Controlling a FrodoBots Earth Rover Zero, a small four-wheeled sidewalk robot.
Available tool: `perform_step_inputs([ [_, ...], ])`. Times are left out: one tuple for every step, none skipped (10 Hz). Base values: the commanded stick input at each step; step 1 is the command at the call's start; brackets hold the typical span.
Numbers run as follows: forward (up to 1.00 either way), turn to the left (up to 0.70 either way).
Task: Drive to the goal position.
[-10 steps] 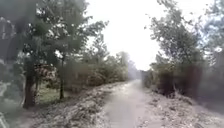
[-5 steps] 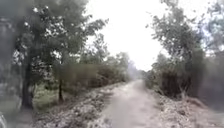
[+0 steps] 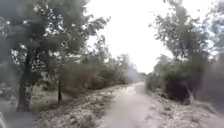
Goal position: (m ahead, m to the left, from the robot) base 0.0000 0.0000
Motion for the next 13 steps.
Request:
perform_step_inputs([
  [0.45,0.00],
  [0.45,0.00],
  [0.45,0.00],
  [0.45,0.00],
  [0.45,0.00],
  [0.45,0.00],
  [0.45,0.00],
  [0.45,0.00],
  [0.45,0.00],
  [0.45,0.00],
  [0.45,0.00],
  [0.45,0.00],
  [0.45,0.00],
])
